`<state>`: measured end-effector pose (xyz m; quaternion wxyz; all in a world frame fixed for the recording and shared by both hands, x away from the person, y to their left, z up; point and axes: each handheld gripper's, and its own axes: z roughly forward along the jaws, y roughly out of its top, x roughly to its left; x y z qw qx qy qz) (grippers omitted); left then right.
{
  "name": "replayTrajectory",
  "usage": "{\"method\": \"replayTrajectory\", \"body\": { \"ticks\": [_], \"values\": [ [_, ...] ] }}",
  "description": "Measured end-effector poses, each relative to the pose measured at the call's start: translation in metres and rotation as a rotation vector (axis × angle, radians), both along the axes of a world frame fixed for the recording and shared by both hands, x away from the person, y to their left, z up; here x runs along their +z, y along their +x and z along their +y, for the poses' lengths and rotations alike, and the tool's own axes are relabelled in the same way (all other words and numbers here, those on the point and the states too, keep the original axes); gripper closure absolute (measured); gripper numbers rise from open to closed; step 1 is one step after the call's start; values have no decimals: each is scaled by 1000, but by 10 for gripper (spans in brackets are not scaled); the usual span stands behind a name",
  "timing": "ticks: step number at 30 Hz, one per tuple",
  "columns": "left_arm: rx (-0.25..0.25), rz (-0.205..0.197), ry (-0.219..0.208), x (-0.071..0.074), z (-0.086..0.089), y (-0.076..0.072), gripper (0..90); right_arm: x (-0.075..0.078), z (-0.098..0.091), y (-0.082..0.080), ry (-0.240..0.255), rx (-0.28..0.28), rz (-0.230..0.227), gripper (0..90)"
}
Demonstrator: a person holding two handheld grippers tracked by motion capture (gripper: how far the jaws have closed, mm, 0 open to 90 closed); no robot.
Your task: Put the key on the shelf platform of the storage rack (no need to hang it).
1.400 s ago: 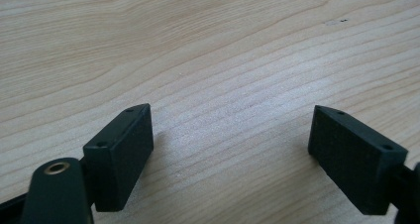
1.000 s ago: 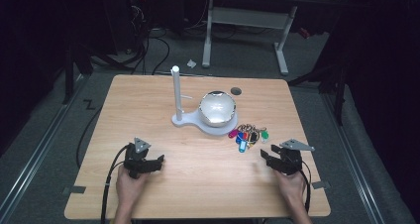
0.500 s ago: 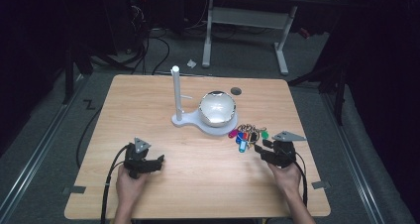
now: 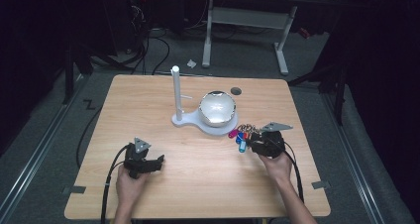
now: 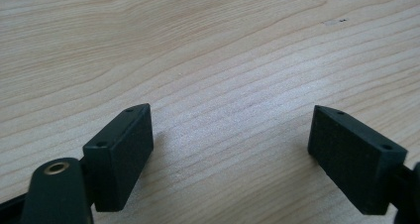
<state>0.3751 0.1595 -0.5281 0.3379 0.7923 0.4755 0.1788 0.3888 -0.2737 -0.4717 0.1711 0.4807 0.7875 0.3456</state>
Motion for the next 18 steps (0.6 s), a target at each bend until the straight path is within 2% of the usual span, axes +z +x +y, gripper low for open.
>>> {"method": "replayTrajectory", "body": {
  "ticks": [15, 18],
  "values": [
    [1, -1, 0, 0, 0, 0, 182, -13, 15, 24, -13, 10, 33, 588],
    [1, -1, 0, 0, 0, 0, 181, -18, 19, 28, -12, 9, 57, 596]
  ]
}}
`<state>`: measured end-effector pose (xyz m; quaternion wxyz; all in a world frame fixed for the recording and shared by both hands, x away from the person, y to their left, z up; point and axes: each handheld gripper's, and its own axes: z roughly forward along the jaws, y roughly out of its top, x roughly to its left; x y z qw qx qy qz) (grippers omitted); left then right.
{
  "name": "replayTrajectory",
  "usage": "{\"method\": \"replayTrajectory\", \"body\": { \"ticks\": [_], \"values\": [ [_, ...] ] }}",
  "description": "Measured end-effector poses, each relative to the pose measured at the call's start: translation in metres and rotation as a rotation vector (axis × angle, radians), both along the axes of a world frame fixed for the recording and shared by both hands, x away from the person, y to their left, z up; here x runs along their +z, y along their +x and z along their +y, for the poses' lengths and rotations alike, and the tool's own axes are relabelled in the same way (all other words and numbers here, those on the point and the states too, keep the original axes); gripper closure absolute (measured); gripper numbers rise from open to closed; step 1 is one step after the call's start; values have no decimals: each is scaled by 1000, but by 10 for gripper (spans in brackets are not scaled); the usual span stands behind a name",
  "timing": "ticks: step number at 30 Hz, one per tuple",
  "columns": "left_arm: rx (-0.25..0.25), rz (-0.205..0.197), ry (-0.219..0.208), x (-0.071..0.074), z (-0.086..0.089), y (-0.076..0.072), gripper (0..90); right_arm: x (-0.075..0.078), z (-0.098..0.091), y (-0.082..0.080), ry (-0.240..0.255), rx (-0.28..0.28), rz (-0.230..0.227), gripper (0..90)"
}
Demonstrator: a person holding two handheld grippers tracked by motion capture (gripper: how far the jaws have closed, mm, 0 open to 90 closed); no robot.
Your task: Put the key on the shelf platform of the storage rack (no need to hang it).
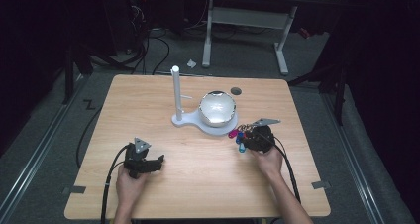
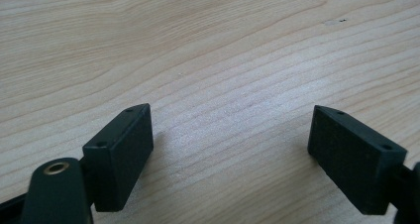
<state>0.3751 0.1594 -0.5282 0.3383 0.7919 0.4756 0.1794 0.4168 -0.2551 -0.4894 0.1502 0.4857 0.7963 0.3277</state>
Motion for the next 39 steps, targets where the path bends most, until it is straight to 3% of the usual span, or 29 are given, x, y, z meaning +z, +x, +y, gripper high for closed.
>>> {"method": "replayTrajectory", "body": {
  "ticks": [10, 23, 32, 36, 39],
  "values": [
    [0, 1, -1, 0, 0, 0, 182, -11, 4, 9, -31, -3, 30, 603],
    [0, 0, -1, 0, 0, 0, 182, -14, 13, 13, -75, 24, 26, 612],
    [0, 1, -2, 0, 0, 0, 183, -18, 16, 18, -70, 23, 22, 638],
    [0, 1, -1, 0, 0, 0, 183, -19, 22, 23, -108, 29, 26, 647],
    [0, 1, -2, 0, 0, 0, 183, -19, 22, 25, -110, 27, 25, 686]
  ]
}}
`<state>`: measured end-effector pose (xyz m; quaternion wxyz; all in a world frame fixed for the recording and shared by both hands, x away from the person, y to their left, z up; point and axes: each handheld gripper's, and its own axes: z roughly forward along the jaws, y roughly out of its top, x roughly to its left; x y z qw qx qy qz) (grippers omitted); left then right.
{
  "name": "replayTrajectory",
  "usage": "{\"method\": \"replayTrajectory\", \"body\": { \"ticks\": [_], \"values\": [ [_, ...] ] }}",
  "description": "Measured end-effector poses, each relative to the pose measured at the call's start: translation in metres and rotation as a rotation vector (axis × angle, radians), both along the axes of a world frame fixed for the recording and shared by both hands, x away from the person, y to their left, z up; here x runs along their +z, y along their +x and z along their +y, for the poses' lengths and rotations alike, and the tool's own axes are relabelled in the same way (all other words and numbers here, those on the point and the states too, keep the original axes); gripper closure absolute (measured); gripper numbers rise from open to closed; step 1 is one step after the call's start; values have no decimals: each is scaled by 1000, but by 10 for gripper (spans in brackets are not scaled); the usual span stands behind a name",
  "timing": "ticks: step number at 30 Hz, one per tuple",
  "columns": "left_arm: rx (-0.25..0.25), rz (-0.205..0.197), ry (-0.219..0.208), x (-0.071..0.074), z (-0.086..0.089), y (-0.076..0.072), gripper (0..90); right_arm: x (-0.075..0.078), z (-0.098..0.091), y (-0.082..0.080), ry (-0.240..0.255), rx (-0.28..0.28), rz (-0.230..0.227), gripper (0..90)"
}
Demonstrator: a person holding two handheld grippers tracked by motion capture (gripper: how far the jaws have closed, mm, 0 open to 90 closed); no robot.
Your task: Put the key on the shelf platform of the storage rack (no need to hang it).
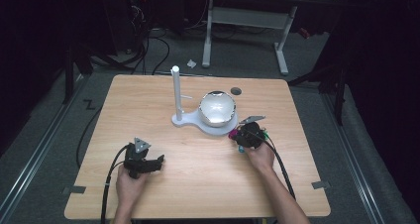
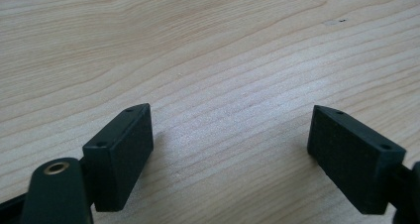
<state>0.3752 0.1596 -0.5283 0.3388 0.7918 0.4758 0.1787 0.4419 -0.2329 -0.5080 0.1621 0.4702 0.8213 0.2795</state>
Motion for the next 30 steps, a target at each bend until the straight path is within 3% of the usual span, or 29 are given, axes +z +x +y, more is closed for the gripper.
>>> {"method": "replayTrajectory", "body": {
  "ticks": [4, 8, 20, 25, 30],
  "values": [
    [0, 0, 0, 0, 0, 0, 183, 0, -6, 1, 32, -6, 15, 811],
    [0, 0, 0, 0, 0, 0, 183, -1, -6, 1, 28, 0, 10, 855],
    [0, 0, 0, 0, 0, 0, 183, -1, -5, -2, -12, 26, -36, 873],
    [-1, 0, 0, 0, 0, 0, 183, 7, -11, -8, 11, 19, -77, 874],
    [0, 0, 0, 0, 0, 0, 183, 26, -26, -13, 67, 1, -128, 875]
  ]
}}
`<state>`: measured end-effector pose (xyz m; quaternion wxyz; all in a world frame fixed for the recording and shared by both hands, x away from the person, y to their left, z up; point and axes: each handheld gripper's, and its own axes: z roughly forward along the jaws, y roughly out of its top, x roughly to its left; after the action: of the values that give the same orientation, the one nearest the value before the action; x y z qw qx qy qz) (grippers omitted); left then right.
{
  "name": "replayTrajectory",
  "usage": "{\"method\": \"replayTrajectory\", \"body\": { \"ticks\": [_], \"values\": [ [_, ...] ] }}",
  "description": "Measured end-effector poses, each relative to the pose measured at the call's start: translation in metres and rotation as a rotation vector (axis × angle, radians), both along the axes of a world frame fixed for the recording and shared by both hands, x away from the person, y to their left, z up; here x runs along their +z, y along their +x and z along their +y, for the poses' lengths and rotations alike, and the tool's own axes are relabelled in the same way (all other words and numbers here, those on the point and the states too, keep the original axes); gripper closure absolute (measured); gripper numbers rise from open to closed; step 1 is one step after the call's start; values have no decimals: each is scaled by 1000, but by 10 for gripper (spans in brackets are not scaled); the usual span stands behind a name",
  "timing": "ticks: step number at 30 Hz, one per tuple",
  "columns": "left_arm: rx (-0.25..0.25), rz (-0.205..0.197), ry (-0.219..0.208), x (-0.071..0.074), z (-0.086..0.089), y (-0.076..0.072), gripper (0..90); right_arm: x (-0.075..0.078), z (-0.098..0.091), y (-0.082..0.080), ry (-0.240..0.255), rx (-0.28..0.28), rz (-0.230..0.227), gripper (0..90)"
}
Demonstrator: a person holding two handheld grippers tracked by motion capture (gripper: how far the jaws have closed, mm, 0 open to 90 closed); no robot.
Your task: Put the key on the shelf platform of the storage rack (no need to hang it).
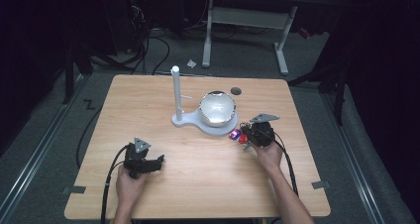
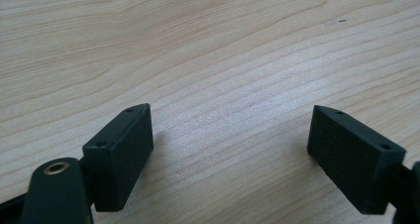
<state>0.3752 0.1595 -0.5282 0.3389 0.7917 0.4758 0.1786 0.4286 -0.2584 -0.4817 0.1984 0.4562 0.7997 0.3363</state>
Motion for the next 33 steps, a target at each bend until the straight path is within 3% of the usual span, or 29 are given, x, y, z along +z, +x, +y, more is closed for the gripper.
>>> {"method": "replayTrajectory", "body": {
  "ticks": [15, 25, 33],
  "values": [
    [0, 0, 0, 0, 0, 0, 183, 38, -20, -13, 48, -5, -111, 877],
    [0, 0, 0, 0, 0, 0, 183, 51, -24, -19, 65, 12, -123, 877],
    [0, 0, 0, 0, 0, 0, 184, 75, -24, -21, 71, 30, -144, 877]
  ]
}}
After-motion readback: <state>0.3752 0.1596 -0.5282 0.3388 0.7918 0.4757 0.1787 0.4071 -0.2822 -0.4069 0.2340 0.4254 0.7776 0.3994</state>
